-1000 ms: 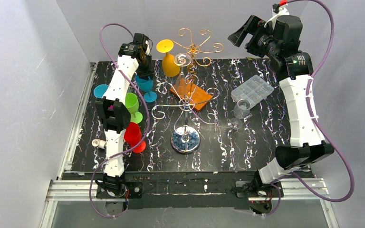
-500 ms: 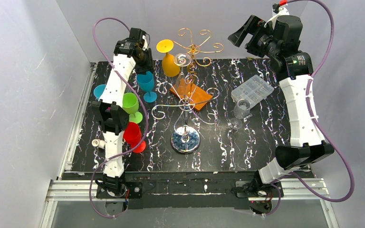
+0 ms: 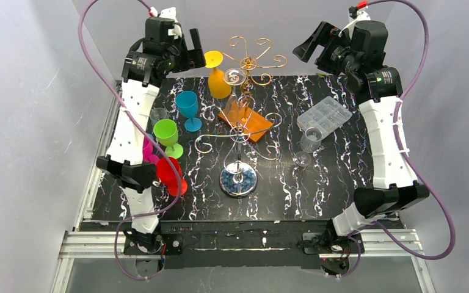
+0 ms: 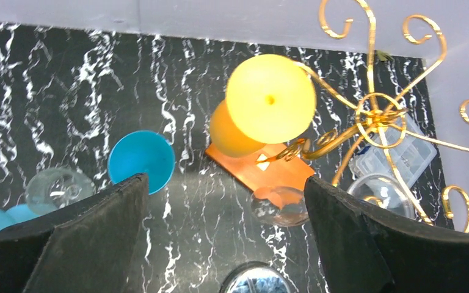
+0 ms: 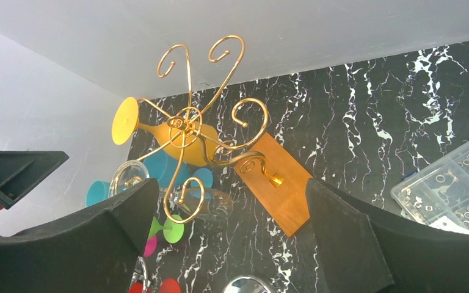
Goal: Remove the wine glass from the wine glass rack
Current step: Pick up the wine glass from the wine rack.
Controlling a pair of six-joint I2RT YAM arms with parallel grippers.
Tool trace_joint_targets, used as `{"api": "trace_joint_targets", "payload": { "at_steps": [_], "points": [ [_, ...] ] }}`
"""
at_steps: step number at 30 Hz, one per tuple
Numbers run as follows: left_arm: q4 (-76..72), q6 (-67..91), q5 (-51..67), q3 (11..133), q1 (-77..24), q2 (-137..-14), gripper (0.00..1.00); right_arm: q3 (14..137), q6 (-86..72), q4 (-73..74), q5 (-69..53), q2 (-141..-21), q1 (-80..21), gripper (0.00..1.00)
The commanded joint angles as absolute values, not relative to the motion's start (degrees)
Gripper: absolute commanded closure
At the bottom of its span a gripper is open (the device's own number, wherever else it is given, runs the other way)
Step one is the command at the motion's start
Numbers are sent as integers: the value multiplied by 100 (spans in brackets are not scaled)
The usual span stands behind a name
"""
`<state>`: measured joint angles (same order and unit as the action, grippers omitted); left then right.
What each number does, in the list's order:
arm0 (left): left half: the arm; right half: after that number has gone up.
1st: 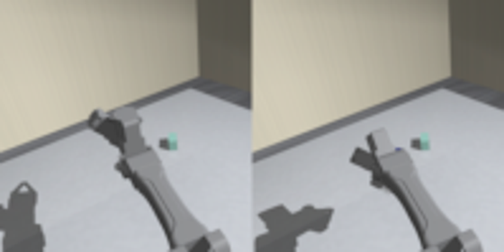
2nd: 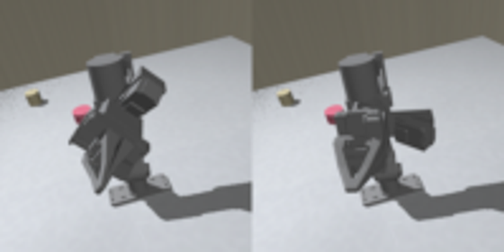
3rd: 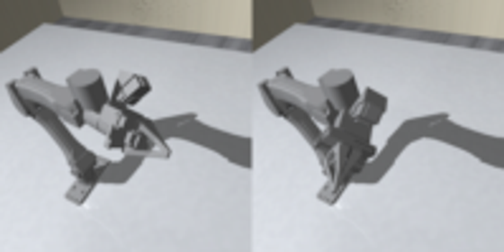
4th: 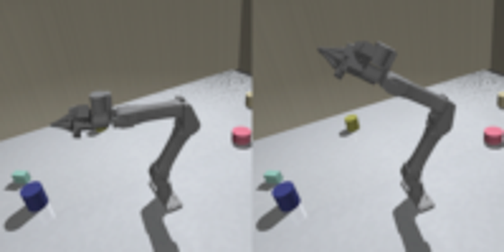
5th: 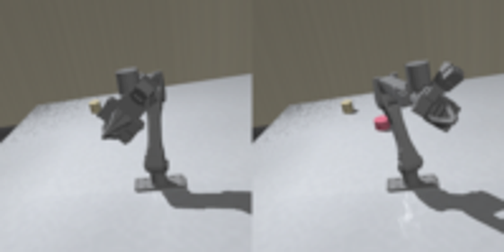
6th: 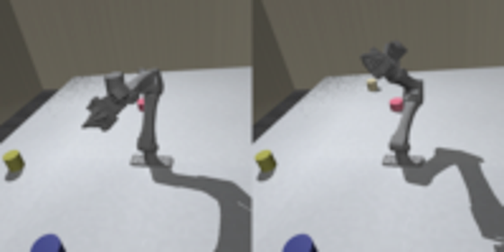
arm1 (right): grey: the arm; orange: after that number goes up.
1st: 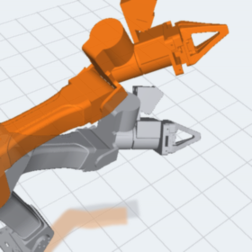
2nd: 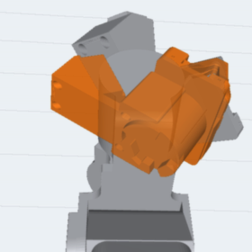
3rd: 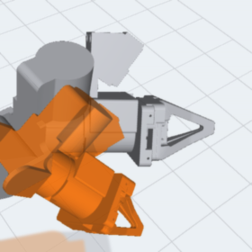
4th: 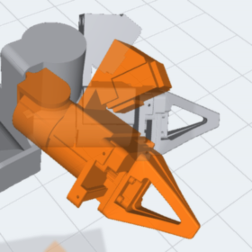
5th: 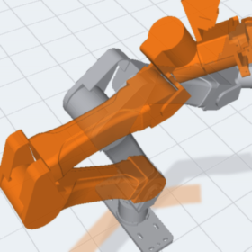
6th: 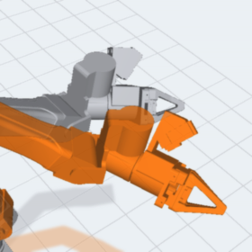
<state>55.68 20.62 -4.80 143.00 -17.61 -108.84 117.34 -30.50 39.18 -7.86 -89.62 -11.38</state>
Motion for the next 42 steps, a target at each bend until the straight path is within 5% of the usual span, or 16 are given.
{"api": "trace_joint_targets", "payload": {
  "at_steps": [1,37,42],
  "points": [
    [5135,1731,-756,14548,-2146,-11114,2,11947,-2928,3831,-765,-8789,-1178,0],
    [4017,1639,-934,14585,-2421,-12115,2,12111,-2733,4000,-683,-8818,-1187,0],
    [4017,1687,-905,14581,-2417,-12143,13,12103,-2725,3987,-669,-8808,-1183,0]
  ]
}}
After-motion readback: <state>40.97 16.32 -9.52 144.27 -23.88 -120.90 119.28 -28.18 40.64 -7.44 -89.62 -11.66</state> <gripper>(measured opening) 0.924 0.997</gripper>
